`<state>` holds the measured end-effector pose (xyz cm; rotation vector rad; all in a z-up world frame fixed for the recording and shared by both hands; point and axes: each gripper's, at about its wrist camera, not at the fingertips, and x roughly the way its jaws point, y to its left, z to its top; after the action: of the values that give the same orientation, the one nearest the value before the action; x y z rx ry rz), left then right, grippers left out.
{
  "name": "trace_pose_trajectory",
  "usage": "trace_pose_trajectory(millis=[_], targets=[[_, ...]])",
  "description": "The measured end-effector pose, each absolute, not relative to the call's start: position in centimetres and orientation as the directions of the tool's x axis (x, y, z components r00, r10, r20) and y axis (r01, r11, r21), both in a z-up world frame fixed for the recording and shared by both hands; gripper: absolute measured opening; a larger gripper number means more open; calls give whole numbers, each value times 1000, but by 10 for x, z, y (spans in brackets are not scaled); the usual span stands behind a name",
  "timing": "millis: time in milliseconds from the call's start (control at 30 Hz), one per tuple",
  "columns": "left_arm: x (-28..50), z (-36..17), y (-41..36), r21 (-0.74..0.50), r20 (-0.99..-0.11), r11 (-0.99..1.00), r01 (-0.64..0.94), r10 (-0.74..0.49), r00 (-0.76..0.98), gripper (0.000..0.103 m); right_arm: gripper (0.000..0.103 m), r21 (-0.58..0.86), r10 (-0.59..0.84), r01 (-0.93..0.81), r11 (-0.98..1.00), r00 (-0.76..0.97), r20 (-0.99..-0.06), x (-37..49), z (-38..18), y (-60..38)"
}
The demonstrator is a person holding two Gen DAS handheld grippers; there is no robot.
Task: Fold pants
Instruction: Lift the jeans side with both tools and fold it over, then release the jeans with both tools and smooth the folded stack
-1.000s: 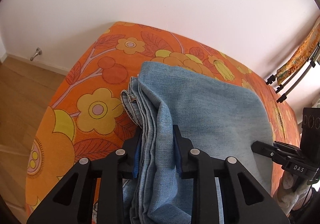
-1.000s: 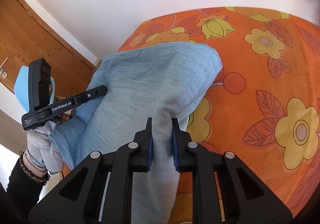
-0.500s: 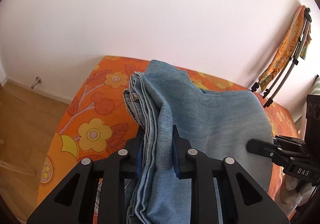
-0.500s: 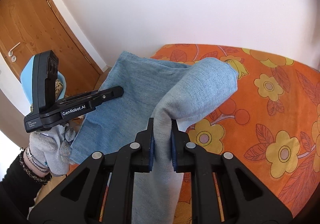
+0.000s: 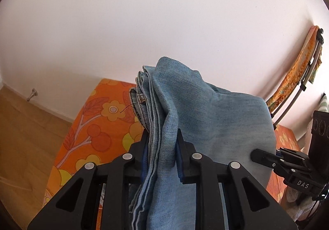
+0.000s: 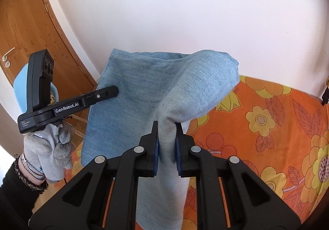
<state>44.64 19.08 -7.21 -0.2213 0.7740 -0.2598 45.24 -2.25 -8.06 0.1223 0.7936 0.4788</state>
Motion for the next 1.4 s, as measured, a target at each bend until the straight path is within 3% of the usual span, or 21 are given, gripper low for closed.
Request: trace_pose_trajectory(millis=[333, 533, 633, 700, 733, 867, 1000, 1200, 1400], targets=[[512, -90, 176, -277, -676, 952, 133, -291, 677, 20, 13, 321, 437, -298, 899, 600, -670, 513, -101, -42], [545, -119, 174, -243, -722, 967, 73, -231, 653, 20, 14, 318, 392, -230, 920, 548, -738, 550, -143, -60], [560, -126, 191, -182, -755, 983, -31, -120, 645, 20, 27, 310, 349, -162, 937, 511, -786, 562, -165, -74], [564, -124, 203, -187, -761, 980, -75, -96, 642, 20, 48, 285, 308, -127, 950, 520, -797, 564, -170, -83], [562, -118, 207, -183, -748, 980, -82, -85, 658, 20, 49, 267, 288, -119, 956, 533, -796, 565, -169, -87], [541, -92, 209, -176, -708, 984, -32, -104, 698, 20, 49, 159, 195, -113, 981, 617, -763, 558, -148, -87], [516, -83, 196, -164, -716, 985, 59, -160, 679, 20, 49, 124, 216, -184, 975, 658, -722, 548, -133, -70], [495, -114, 170, -137, -778, 981, 139, -194, 597, 20, 49, 136, 296, -296, 945, 608, -737, 542, -138, -43], [475, -138, 151, -16, -800, 986, 163, -111, 590, 20, 49, 117, 311, -354, 928, 565, -764, 517, -152, -31]])
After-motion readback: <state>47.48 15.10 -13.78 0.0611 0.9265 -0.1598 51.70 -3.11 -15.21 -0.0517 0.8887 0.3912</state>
